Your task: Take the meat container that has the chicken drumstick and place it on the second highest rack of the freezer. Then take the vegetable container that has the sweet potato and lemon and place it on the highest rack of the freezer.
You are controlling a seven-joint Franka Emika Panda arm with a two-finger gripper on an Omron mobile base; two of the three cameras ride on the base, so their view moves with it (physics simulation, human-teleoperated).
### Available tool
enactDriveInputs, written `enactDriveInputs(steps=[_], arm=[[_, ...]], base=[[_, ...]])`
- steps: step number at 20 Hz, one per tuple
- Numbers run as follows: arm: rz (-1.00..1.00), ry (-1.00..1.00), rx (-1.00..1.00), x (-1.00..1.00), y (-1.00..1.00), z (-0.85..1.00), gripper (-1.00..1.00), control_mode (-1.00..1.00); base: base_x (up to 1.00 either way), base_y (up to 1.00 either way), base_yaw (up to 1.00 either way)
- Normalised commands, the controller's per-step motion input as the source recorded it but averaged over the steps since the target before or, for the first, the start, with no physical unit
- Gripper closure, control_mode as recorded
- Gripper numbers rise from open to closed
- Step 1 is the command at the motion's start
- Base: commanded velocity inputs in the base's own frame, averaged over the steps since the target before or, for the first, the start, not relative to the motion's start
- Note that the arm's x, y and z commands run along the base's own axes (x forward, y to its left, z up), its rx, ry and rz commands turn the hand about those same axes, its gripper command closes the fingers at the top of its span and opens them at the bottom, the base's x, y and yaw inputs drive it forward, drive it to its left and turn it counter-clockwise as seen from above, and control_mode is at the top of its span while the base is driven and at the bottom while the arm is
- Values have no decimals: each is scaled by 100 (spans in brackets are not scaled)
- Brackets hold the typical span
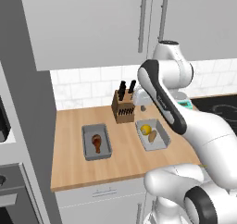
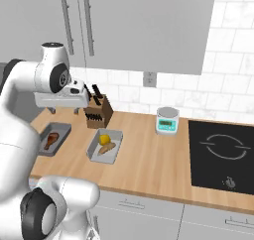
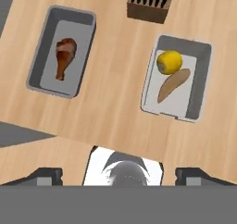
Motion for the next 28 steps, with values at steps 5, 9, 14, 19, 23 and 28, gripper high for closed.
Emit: enactDriveInputs(steps=[5, 9, 14, 19, 23, 28], arm=[[44, 21, 0, -26, 75, -25, -100, -100], [53, 19, 0, 1, 59, -32, -100, -100], [50, 17, 0, 29, 42, -53, -100, -100], [41, 1, 0, 3, 39, -76, -100, -100], [11, -1, 1, 6, 34, -59, -100, -100], [0, -17, 13, 11, 6, -49, -100, -100]], base=[[0, 0, 0], [0, 0, 0], [0, 0, 0], [0, 0, 0], [0, 0, 0], [0, 0, 0]])
